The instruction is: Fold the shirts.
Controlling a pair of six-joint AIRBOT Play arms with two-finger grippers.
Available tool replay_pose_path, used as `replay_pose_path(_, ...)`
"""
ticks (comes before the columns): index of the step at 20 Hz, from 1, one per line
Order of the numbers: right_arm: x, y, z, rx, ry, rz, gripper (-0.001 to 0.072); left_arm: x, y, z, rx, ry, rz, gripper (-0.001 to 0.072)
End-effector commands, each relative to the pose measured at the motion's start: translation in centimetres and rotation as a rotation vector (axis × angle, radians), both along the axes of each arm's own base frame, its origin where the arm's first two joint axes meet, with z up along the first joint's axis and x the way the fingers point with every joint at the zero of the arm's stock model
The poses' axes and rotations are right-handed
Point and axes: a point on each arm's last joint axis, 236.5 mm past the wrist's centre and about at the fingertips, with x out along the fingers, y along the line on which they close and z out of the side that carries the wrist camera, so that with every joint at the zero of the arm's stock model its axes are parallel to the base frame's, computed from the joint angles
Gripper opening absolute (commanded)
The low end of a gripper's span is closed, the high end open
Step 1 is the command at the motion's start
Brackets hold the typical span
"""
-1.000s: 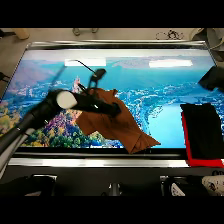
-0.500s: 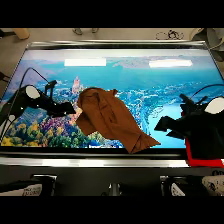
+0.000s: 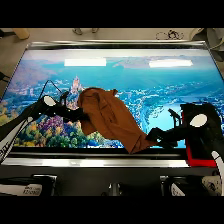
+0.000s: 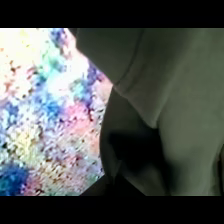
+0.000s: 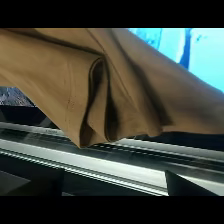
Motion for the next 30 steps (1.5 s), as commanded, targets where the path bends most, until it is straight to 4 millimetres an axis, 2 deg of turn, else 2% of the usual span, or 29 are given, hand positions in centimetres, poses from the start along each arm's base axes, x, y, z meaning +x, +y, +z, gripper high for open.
replay_pose_path(1,0.0,2.8,-1.8,-0.009,-0.052,0.032,0.0696,0.2,-0.8,0.4,-0.017,-0.03,-0.041,0.0026)
replay_pose_path(2,0.3,3.8,-2.1,-0.02,-0.084,0.043,0.0705,0.3,-0.7,1.1,-0.016,-0.05,-0.063,0.0025)
replay_pose_path(5,3.8,6.2,-2.3,-0.023,-0.213,-0.03,0.0709,0.8,-0.4,3.7,-0.002,-0.13,-0.083,0.0025)
replay_pose_path(9,4.9,8.0,-5.3,0.022,-0.139,-0.11,0.0696,1.2,-0.4,7.9,-0.008,-0.236,-0.085,0.0025)
replay_pose_path(10,5.4,8.4,-5.7,0.042,-0.137,-0.127,0.0567,1.3,-0.4,9.1,-0.011,-0.265,-0.085,0.0025)
replay_pose_path(11,6.0,8.8,-5.6,0.06,-0.148,-0.13,0.0265,1.3,-0.4,10.1,-0.014,-0.293,-0.083,0.0025)
replay_pose_path(12,6.7,9.2,-4.8,0.077,-0.169,-0.122,0.0024,1.4,-0.3,11.4,-0.016,-0.33,-0.084,0.0025)
replay_pose_path(13,7.5,9.6,-3.1,0.088,-0.229,-0.057,0.0025,1.6,-0.2,13.2,-0.012,-0.393,-0.105,0.0024)
replay_pose_path(14,8.4,9.7,-0.9,0.076,-0.304,0.03,0.0025,2.0,-0.1,15.8,-0.007,-0.478,-0.129,0.0024)
replay_pose_path(15,9.6,9.3,2.2,0.032,-0.4,0.123,0.0024,2.7,0.4,19.7,0.002,-0.584,-0.126,0.0023)
replay_pose_path(16,11.0,8.4,6.0,-0.028,-0.513,0.198,0.0024,3.4,1.2,25.0,0.022,-0.722,-0.112,0.0023)
replay_pose_path(17,12.4,7.2,11.1,-0.103,-0.658,0.251,0.0024,3.6,2.4,31.1,0.048,-0.874,-0.09,0.0023)
replay_pose_path(18,13.8,5.4,17.9,-0.195,-0.839,0.257,0.0024,3.0,3.8,38.8,0.078,-1.061,-0.053,0.0023)
replay_pose_path(19,14.4,3.3,24.9,-0.283,-1.014,0.213,0.0024,1.3,5.4,46.3,0.115,-1.243,-0.007,0.0023)
replay_pose_path(20,13.7,0.6,32.7,-0.371,-1.198,0.131,0.0025,-1.6,7.6,53.9,0.179,-1.436,0.052,0.0023)
replay_pose_path(21,11.9,-1.9,39.1,-0.431,-1.344,0.031,0.0025,-4.9,9.8,59.9,0.242,-1.586,0.13,0.0023)
replay_pose_path(22,9.1,-4.2,44.5,-0.451,-1.462,-0.082,0.0025,-8.7,12.0,64.7,0.292,-1.701,0.228,0.0023)
replay_pose_path(23,6.3,-5.5,48.0,-0.435,-1.543,-0.163,0.0025,-11.9,13.4,67.7,0.32,-1.777,0.301,0.0023)
replay_pose_path(24,3.7,-6.1,50.1,-0.398,-1.598,-0.211,0.0025,-14.6,14.0,69.8,0.336,-1.836,0.342,0.0024)
replay_pose_path(25,1.9,-6.4,50.9,-0.367,-1.618,-0.24,0.0025,-16.5,14.1,71.0,0.342,-1.881,0.359,0.0023)
replay_pose_path(26,0.9,-6.6,50.7,-0.357,-1.603,-0.247,0.0025,-17.6,14.1,71.7,0.339,-1.913,0.37,0.0023)
replay_pose_path(28,0.6,-6.8,48.3,-0.38,-1.508,-0.215,0.0025,-18.1,14.3,72.7,0.34,-1.953,0.39,0.0024)
replay_pose_path(30,1.7,-6.6,44.7,-0.414,-1.364,-0.162,0.0025,-16.5,14.8,73.3,0.336,-1.975,0.413,0.0024)
